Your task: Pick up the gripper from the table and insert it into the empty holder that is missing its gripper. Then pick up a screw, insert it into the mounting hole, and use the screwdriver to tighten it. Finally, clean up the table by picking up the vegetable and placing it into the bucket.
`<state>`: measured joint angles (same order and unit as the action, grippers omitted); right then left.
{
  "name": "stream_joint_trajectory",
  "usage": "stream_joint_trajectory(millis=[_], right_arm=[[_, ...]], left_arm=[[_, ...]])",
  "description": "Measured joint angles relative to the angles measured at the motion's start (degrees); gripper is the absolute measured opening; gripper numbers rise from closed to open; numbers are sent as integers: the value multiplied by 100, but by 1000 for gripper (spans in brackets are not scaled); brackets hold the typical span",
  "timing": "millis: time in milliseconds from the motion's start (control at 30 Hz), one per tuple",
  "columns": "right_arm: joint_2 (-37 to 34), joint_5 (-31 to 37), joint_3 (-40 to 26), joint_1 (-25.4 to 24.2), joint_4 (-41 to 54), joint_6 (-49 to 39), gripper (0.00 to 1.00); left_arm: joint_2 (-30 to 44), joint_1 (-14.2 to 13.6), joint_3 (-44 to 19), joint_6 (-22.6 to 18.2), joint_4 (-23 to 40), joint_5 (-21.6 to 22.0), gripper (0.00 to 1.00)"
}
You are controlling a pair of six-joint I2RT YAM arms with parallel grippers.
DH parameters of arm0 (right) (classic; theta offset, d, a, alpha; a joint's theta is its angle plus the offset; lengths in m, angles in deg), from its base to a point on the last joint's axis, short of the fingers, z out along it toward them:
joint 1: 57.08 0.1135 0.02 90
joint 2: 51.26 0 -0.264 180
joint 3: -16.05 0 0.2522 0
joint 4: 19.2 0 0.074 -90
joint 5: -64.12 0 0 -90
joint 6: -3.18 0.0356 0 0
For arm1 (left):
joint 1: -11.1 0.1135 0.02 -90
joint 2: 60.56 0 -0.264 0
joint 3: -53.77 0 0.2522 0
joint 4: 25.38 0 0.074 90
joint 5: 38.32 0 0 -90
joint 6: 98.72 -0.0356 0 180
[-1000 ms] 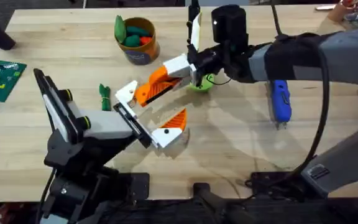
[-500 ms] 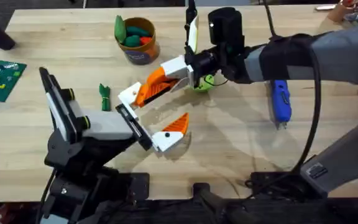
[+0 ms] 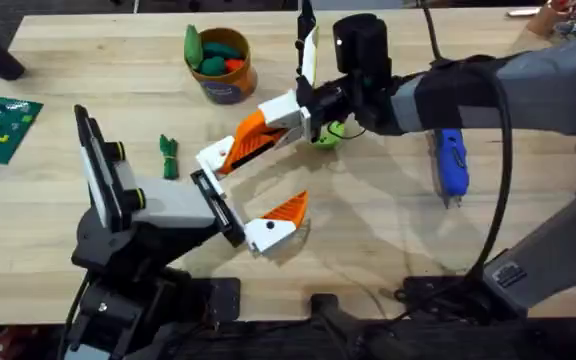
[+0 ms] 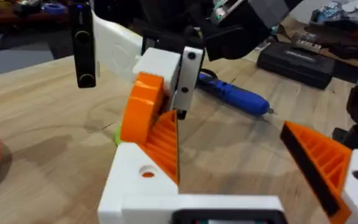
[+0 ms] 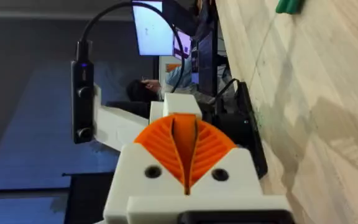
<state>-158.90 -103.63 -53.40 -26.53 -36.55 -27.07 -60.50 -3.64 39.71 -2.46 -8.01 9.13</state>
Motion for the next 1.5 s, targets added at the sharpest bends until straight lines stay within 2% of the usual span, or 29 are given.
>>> stream_joint_trajectory(millis=[600, 633, 767, 800, 867, 933, 1200, 1500], right_arm=[[-2, 126, -9, 120, -18, -20, 22], [0, 126, -9, 122, -12, -12, 68], [-66, 338, -5, 158, 55, -83, 638], [-109, 369, -1, 157, 75, -93, 739], [-185, 418, 10, 159, 103, -140, 881], [-211, 449, 13, 157, 113, -148, 964], [-214, 452, 13, 116, 111, -153, 991], [-214, 224, 11, -176, 44, -80, 992]], left_arm=[[0, 0, 0, 42, 2, 16, 986], [0, 0, 0, 40, 4, 16, 986], [0, 4, -4, -87, -8, 43, 986], [-2, 6, -6, -117, -3, 56, 986], [0, 13, -7, -151, -1, 87, 986], [0, 13, -9, -172, -4, 120, 986], [-2, 15, -9, -248, -4, 109, 986], [0, -76, -9, -234, 28, -401, 986]])
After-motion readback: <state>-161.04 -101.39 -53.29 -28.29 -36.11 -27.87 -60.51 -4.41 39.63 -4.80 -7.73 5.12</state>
